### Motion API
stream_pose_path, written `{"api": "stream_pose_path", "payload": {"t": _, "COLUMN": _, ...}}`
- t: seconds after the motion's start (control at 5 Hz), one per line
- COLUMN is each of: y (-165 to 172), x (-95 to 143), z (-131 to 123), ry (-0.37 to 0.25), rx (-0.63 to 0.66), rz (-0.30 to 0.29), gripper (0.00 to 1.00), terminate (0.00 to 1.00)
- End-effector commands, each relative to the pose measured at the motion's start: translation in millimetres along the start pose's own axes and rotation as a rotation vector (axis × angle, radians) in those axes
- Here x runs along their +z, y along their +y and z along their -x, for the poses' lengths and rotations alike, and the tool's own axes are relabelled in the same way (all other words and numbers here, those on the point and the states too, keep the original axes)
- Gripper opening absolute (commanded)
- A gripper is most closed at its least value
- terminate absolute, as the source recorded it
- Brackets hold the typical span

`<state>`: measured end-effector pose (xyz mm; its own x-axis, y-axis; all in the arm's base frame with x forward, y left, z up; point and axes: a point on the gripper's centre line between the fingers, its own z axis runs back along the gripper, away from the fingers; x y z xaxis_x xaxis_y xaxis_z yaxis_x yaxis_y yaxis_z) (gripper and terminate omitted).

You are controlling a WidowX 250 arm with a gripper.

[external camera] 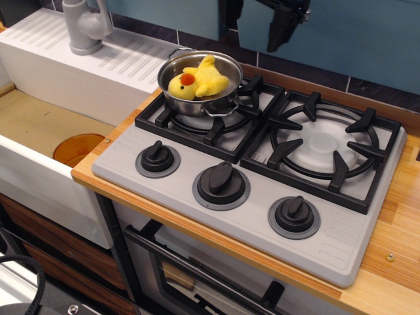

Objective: Put stuffedduck in pan

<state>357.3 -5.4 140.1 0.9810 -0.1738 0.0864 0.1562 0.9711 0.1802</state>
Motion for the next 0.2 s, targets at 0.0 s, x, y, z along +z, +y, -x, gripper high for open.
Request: {"api": "stream_pose_path", "payload": {"t": 0.0, "y": -12.0, "x": 9.6, "z": -7.7, "ry": -0.021, "rx": 0.017, "rz": -0.002, "gripper": 1.00, "terminate": 1.00}}
